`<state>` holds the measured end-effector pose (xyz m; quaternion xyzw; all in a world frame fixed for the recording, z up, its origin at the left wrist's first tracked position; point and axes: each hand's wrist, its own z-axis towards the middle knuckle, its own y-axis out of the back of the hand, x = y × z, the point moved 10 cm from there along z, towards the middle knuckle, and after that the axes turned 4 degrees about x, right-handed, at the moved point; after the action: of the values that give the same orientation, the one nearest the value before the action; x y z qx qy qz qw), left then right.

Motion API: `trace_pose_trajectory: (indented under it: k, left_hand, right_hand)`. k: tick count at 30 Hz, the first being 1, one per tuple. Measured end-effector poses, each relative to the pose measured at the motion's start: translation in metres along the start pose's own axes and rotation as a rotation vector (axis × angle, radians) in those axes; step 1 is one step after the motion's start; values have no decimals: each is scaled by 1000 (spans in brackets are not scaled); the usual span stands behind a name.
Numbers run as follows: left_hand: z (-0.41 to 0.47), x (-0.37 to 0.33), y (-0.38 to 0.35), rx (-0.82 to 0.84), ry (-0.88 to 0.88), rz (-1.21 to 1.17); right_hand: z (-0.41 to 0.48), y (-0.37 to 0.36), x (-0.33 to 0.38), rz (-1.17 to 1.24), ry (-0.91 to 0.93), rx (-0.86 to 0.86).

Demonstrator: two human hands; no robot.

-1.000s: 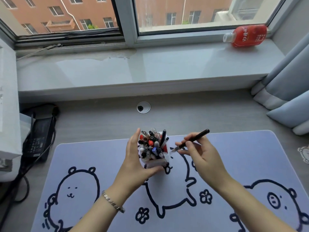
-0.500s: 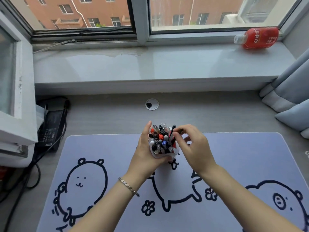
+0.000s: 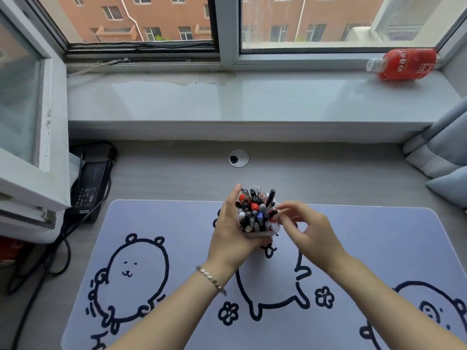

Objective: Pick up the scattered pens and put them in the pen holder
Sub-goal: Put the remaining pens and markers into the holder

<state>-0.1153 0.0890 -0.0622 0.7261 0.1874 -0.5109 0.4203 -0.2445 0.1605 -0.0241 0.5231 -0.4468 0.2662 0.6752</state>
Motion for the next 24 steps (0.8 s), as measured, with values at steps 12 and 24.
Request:
trace_pose_trajectory:
  k: [12, 24]
  left_hand:
    - [78, -9, 132, -138, -104, -67]
    - [86, 56, 166, 38, 68, -64]
  right_hand:
    - [30, -24, -34, -348, -342, 389]
    - [20, -16, -61, -466, -503, 466]
